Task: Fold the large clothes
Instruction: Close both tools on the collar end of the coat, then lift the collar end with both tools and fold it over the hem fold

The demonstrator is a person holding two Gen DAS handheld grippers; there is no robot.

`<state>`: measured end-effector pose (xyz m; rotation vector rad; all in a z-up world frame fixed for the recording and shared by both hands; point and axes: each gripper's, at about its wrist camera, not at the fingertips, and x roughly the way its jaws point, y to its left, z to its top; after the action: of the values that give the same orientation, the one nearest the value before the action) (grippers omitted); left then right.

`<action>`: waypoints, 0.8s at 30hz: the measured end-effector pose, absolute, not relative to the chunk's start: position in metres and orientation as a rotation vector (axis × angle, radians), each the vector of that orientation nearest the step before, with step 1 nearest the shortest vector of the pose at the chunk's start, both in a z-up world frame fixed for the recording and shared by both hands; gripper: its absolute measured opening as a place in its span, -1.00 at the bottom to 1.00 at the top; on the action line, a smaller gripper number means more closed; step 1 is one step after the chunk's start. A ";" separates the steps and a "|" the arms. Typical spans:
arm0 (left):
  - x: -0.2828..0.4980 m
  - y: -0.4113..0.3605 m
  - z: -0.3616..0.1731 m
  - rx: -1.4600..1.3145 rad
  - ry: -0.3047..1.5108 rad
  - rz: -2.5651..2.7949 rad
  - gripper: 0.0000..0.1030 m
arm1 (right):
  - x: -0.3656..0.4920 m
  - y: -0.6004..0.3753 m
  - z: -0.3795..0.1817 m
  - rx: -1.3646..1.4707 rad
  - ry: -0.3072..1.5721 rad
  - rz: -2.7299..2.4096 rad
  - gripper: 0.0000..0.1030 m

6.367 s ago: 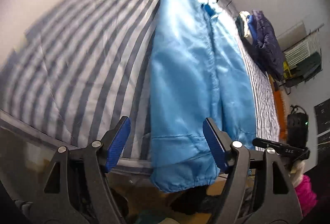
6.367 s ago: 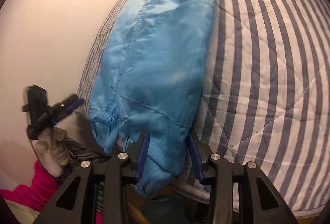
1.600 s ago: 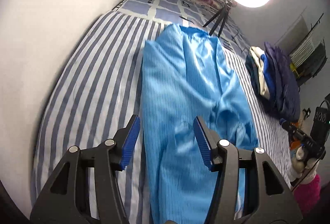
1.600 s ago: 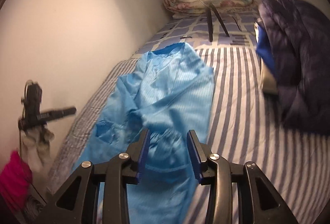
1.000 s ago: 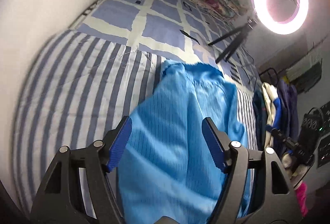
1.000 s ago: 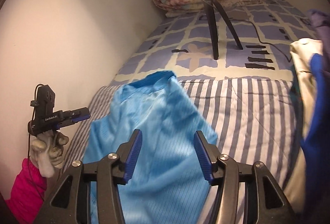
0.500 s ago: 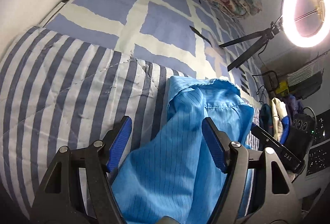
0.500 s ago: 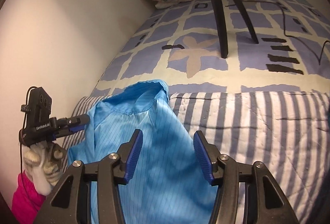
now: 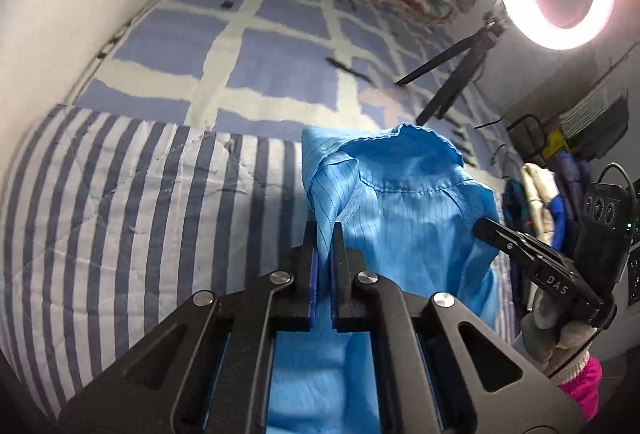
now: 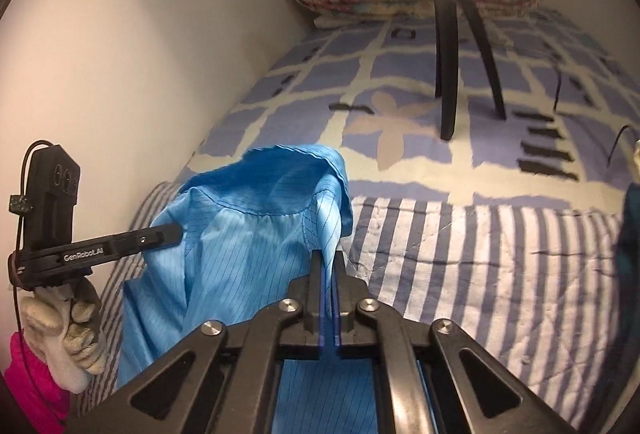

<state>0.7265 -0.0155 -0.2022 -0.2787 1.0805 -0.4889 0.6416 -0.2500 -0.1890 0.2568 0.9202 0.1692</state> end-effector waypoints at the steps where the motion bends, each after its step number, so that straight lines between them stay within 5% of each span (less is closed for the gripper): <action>1: 0.721 -0.015 -0.195 -0.274 1.070 -0.493 -0.97 | 0.636 -0.250 -0.182 0.261 0.910 0.172 -1.00; 14: 0.593 0.006 -0.093 -0.226 0.958 -0.559 -1.00 | 0.517 -0.222 -0.092 0.218 0.824 0.217 -1.00; 24: 0.465 0.027 -0.066 -0.166 0.932 -0.566 -1.00 | 0.392 -0.195 -0.065 0.196 0.817 0.266 -1.00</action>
<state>0.4650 0.0267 -0.0660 -0.1660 0.9315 -0.5662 0.3918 -0.1947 -0.0649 0.1960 0.8169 0.2662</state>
